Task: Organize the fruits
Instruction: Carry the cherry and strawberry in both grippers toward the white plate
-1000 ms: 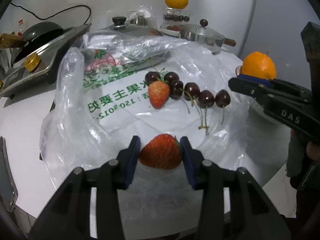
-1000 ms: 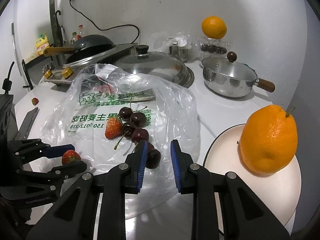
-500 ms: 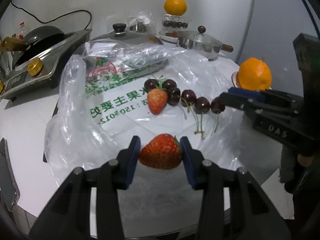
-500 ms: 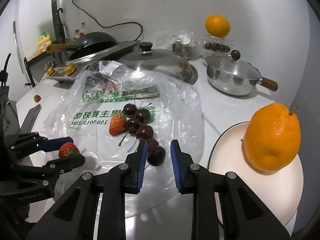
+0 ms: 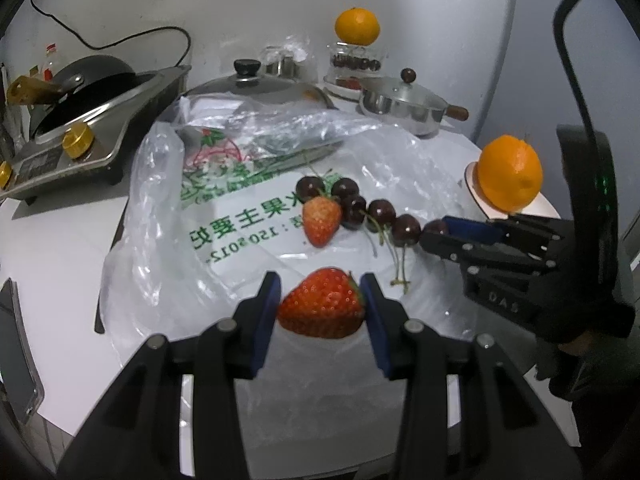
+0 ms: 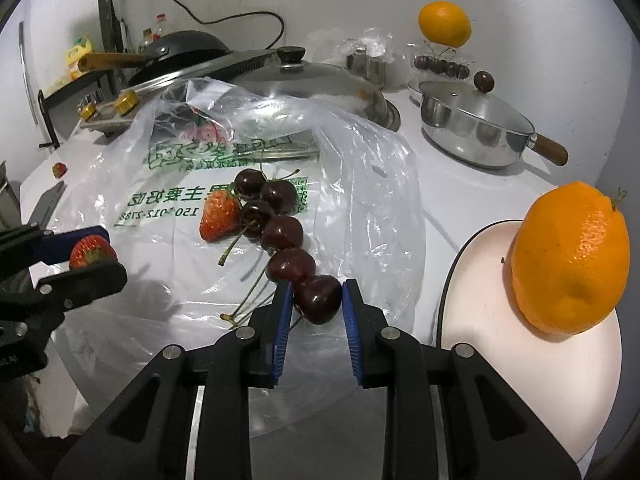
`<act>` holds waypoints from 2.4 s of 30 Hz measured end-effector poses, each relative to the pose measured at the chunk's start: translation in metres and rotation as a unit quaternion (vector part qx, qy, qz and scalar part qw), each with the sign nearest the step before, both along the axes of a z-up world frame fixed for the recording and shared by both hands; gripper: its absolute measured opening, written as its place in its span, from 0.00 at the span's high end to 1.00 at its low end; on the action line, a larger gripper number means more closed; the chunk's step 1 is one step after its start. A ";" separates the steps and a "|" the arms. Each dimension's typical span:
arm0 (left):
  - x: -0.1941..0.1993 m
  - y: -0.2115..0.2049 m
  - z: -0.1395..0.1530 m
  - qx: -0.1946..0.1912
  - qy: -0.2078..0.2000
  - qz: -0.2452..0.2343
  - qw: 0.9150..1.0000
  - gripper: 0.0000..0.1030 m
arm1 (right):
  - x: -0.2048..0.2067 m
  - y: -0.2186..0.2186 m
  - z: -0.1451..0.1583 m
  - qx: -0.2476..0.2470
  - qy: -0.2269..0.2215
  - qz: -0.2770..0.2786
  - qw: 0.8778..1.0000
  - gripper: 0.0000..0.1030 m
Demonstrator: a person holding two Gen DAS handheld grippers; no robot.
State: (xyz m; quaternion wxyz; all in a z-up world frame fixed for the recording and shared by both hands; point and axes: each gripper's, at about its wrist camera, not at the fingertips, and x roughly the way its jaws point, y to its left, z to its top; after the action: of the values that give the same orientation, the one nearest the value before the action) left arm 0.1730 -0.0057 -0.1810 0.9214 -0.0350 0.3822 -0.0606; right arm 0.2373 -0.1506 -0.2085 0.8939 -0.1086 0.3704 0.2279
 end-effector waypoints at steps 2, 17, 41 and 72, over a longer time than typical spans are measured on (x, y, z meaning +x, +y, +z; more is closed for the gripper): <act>0.000 0.000 0.000 0.000 0.000 0.000 1.000 0.59 | -0.001 0.001 -0.001 -0.007 -0.004 0.002 1.000 0.74; -0.004 0.001 0.015 0.000 -0.021 0.005 1.000 0.59 | -0.018 0.001 0.033 0.017 -0.049 0.019 0.998 0.74; -0.007 -0.050 0.042 0.008 -0.050 -0.036 0.998 0.59 | -0.045 -0.054 0.066 0.037 -0.088 -0.020 0.995 0.74; 0.038 -0.161 0.035 0.022 -0.026 -0.114 0.993 0.59 | -0.030 -0.173 0.045 0.050 -0.067 -0.094 0.992 0.74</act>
State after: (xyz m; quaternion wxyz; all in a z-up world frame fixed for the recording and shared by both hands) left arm 0.2109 -0.1663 -0.1465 0.9188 0.0307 0.3604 -0.1581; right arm 0.2071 -0.3241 -0.1636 0.9385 -0.0433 0.3062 0.1532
